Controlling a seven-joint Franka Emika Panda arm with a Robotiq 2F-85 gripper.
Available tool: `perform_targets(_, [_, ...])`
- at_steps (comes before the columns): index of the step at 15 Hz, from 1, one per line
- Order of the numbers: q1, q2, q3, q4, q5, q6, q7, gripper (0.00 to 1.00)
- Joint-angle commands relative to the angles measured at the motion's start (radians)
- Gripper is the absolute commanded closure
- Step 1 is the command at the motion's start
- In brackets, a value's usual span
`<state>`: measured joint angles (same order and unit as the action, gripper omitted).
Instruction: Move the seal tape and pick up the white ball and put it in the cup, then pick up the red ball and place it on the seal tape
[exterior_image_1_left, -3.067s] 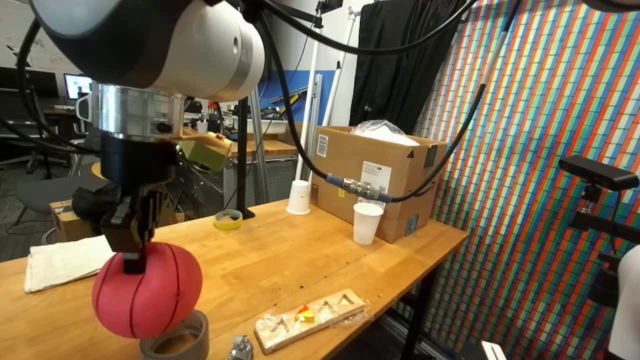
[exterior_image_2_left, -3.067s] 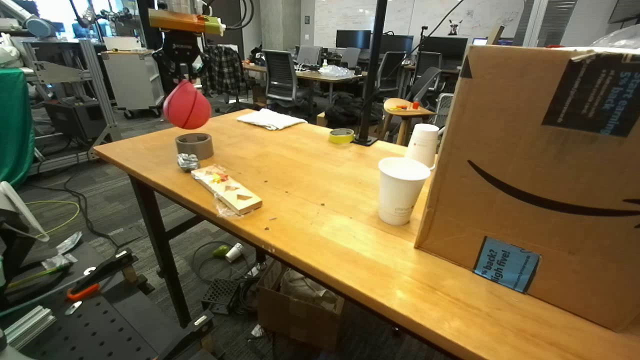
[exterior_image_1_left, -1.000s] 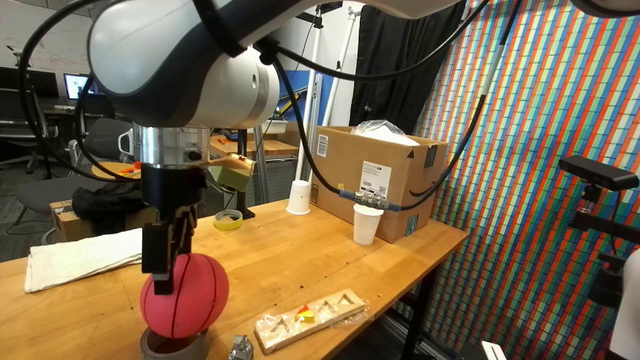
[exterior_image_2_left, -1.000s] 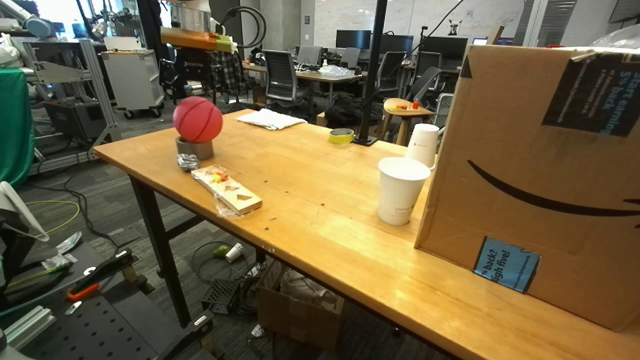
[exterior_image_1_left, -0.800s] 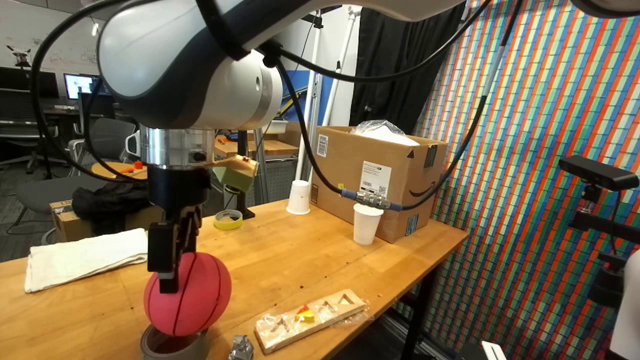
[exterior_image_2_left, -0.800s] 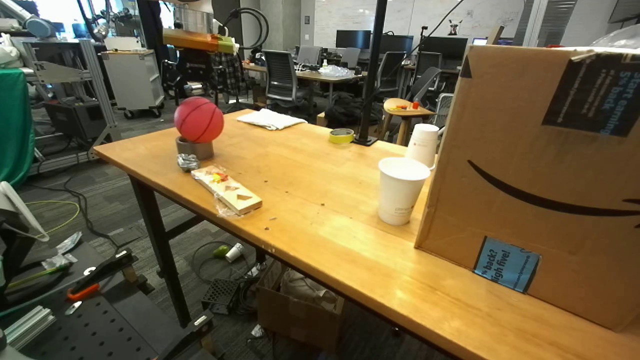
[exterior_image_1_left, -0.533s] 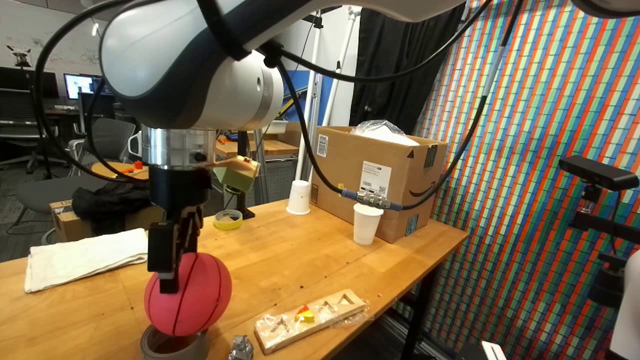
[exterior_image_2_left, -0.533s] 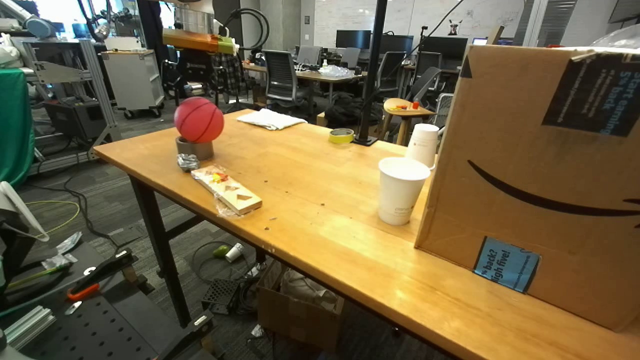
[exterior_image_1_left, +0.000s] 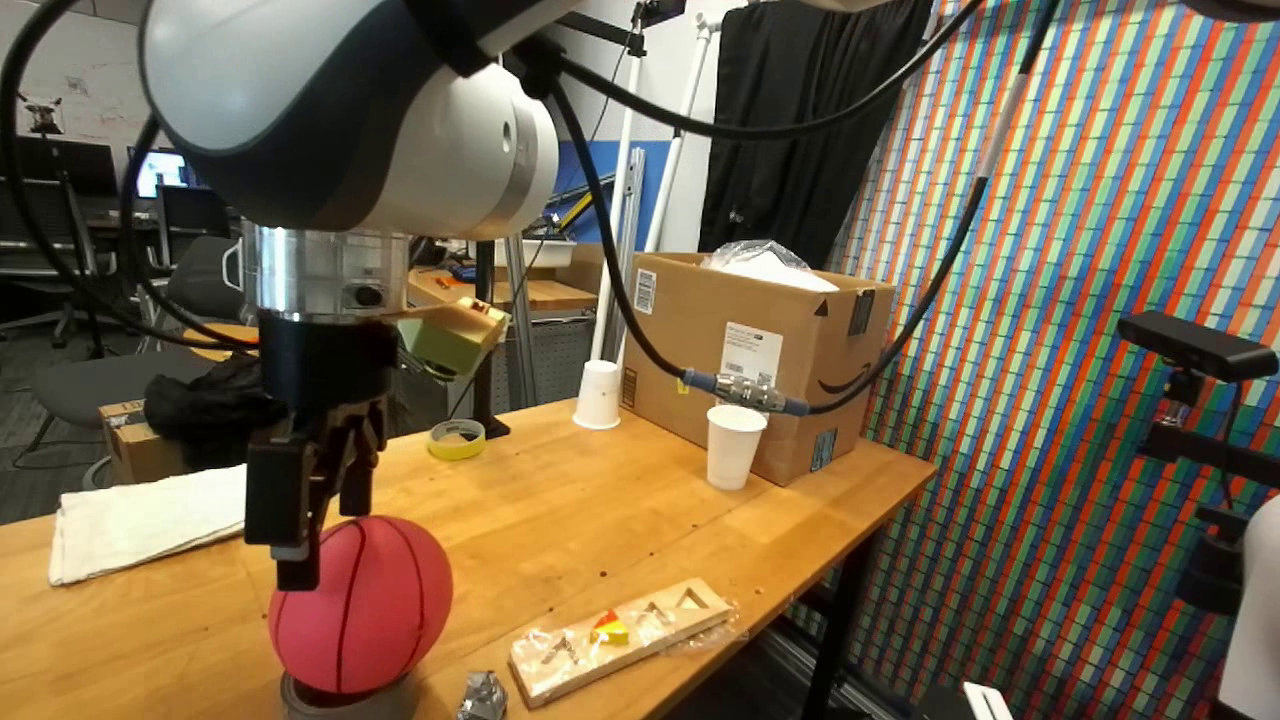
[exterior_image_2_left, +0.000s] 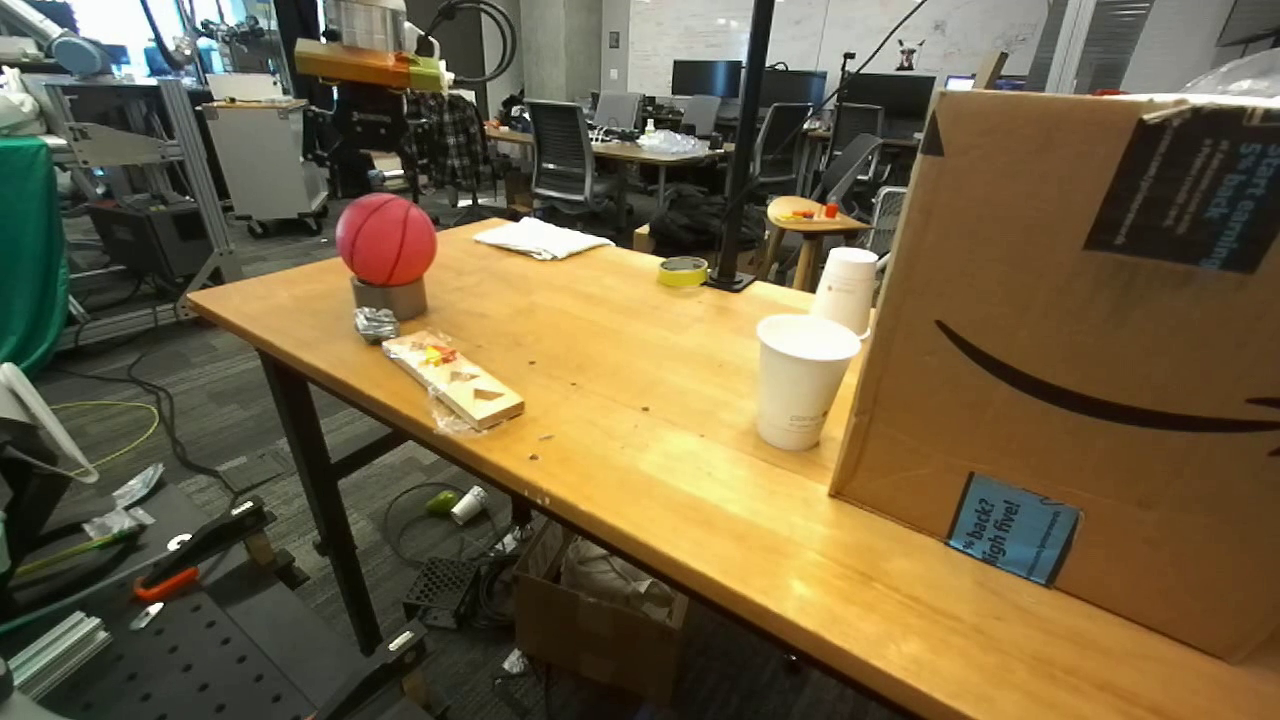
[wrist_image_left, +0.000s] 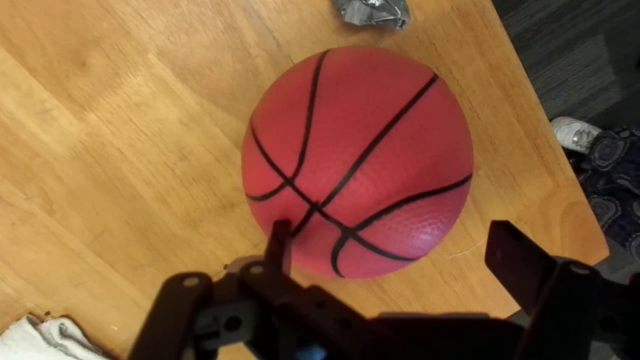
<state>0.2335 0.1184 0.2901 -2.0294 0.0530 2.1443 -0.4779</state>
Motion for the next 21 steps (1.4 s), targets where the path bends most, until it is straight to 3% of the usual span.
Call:
perform_targets(1, [0.023, -0.046, 0.009, -0.014, -0.009, -0.015, 0.056, 0.0])
perform_targets(14, [0.016, -0.054, -0.01, 0.009, -0.017, 0.062, 0.03, 0.0])
perform_targets(21, [-0.069, 0.048, -0.113, 0.182, -0.158, 0.082, 0.011, 0.0])
